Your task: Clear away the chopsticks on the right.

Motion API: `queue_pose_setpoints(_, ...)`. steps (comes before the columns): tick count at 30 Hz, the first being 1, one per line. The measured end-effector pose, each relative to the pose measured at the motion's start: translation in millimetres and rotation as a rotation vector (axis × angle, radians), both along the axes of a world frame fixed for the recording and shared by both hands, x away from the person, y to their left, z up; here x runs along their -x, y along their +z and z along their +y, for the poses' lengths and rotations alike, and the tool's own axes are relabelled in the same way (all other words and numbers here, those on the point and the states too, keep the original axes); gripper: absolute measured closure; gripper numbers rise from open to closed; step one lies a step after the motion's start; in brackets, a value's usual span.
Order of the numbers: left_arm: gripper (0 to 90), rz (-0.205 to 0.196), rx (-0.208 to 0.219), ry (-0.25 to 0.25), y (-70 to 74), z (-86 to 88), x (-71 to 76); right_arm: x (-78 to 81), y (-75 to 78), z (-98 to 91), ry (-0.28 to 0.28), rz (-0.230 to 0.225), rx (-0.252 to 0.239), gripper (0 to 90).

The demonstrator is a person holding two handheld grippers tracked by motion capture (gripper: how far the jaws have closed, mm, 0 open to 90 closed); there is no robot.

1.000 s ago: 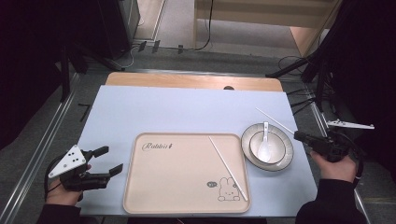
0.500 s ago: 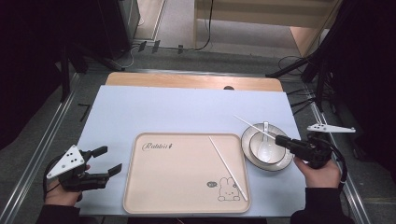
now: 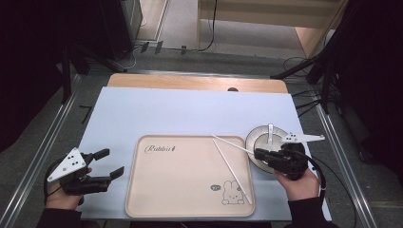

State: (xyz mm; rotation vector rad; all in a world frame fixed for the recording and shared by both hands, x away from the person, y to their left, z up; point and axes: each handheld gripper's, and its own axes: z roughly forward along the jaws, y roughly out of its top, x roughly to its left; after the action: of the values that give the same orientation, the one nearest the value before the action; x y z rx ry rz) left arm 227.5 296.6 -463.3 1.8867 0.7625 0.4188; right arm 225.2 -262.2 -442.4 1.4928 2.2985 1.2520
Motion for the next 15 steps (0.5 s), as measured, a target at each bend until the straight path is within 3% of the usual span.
queue_pose_setpoints(9, 18.8, -0.001, 0.005, -0.005, 0.5, -0.5, 0.3, 11.1, -18.9, 27.3, 0.016, 0.022, 0.104, 84.7)
queue_pose_setpoints(15, 18.8, -0.003, 0.004, -0.011, 1.0, -0.7, 0.2, 18.3, -45.0, 39.1, -0.002, 0.104, 0.111, 84.7)
